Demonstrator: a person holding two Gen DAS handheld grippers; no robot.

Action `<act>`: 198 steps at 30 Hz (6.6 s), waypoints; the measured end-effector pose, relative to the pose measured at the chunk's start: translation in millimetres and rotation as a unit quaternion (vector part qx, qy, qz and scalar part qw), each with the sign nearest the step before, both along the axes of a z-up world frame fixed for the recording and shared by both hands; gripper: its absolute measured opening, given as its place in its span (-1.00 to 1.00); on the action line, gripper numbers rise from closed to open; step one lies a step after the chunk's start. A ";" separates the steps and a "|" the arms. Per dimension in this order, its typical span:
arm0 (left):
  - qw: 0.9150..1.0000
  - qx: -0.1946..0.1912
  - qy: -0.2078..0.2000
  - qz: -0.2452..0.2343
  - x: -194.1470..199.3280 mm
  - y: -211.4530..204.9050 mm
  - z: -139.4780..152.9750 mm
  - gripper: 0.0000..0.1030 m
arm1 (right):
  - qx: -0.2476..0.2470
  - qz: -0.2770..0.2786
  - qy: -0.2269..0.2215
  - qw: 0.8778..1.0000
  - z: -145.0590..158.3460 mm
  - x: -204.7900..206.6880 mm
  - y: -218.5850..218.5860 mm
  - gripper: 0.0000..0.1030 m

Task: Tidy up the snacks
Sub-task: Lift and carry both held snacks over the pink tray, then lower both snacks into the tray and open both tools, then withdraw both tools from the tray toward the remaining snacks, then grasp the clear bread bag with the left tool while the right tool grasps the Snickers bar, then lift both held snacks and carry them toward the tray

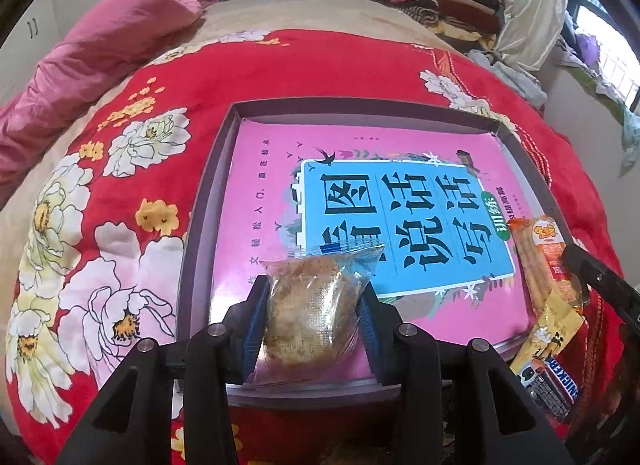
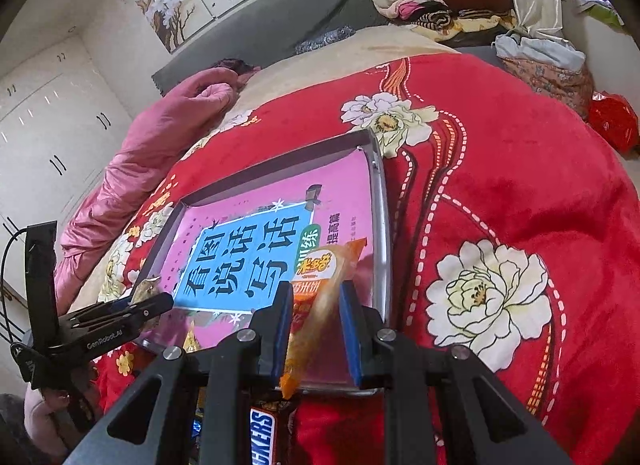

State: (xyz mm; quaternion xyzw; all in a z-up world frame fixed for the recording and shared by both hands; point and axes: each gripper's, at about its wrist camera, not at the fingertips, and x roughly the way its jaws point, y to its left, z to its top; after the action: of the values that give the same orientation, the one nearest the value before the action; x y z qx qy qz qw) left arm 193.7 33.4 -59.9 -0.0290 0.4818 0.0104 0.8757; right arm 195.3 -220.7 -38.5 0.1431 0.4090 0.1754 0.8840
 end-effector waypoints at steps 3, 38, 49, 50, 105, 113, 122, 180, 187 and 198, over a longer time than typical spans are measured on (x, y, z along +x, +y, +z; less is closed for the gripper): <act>1.000 -0.002 0.002 0.001 0.7 1.2 -0.7 -0.11 | -0.012 0.006 -0.002 1.000 0.8 -3.2 4.7 -0.52; 1.000 0.026 -0.015 0.006 -6.2 -2.4 14.4 0.35 | -0.103 -0.010 -0.051 0.993 10.8 -13.0 12.4 -0.25; 0.999 0.014 -0.049 0.013 -16.1 6.1 37.5 0.52 | -0.083 -0.009 -0.068 0.994 22.4 -18.1 9.9 -0.10; 0.998 0.012 -0.052 0.014 -17.1 7.3 39.6 0.53 | -0.082 -0.009 -0.071 0.994 23.6 -18.6 10.0 -0.09; 0.996 -0.003 -0.045 -0.073 -124.8 0.5 49.1 0.54 | -0.037 -0.003 -0.076 0.996 54.2 -85.6 3.0 0.31; 0.994 -0.006 -0.022 -0.110 -137.8 -24.5 36.0 0.54 | -0.046 0.020 -0.069 0.996 51.4 -101.8 9.5 0.31; 0.989 -0.019 0.000 -0.144 -143.6 -42.1 20.6 0.54 | -0.052 0.037 -0.047 0.997 44.2 -104.7 15.5 0.31; 0.983 -0.078 0.061 -0.154 -110.2 -49.5 -22.5 -0.32 | -0.118 0.094 0.037 0.988 -11.8 -74.5 28.7 -0.36; 0.982 -0.091 0.050 -0.155 -118.2 -44.0 -11.2 -0.32 | -0.189 0.104 0.041 0.976 -27.5 -73.6 39.9 -0.36; 0.985 -0.103 0.024 -0.137 -122.7 -33.6 11.2 -0.32 | -0.089 0.070 0.022 0.993 -1.5 -81.3 11.1 -0.42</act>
State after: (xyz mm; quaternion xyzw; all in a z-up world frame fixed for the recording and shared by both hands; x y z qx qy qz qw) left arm 70.9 -0.2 -48.6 -0.0526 0.5009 -0.1586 0.8492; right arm 114.0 -209.6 -40.1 0.0390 0.4509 0.1965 0.8698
